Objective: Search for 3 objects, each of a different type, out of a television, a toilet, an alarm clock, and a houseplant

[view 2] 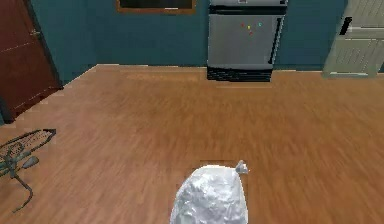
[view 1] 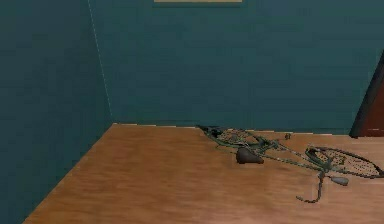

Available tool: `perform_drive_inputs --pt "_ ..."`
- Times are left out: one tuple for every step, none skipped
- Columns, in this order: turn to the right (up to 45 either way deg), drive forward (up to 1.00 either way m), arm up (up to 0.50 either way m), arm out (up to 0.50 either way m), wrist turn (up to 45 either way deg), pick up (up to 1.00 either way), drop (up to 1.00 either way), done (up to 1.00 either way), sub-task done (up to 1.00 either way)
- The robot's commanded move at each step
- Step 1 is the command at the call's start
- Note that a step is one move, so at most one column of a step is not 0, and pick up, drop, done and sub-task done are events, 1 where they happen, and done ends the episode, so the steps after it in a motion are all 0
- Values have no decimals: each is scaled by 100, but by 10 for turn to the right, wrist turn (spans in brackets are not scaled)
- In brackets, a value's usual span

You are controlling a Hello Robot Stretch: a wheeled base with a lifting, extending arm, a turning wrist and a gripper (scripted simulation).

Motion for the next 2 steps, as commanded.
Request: perform_drive_inputs --pt "420 0 0 0 0 0 0 0 0" --pt "0 75 0 0 0 0 0 0 0"
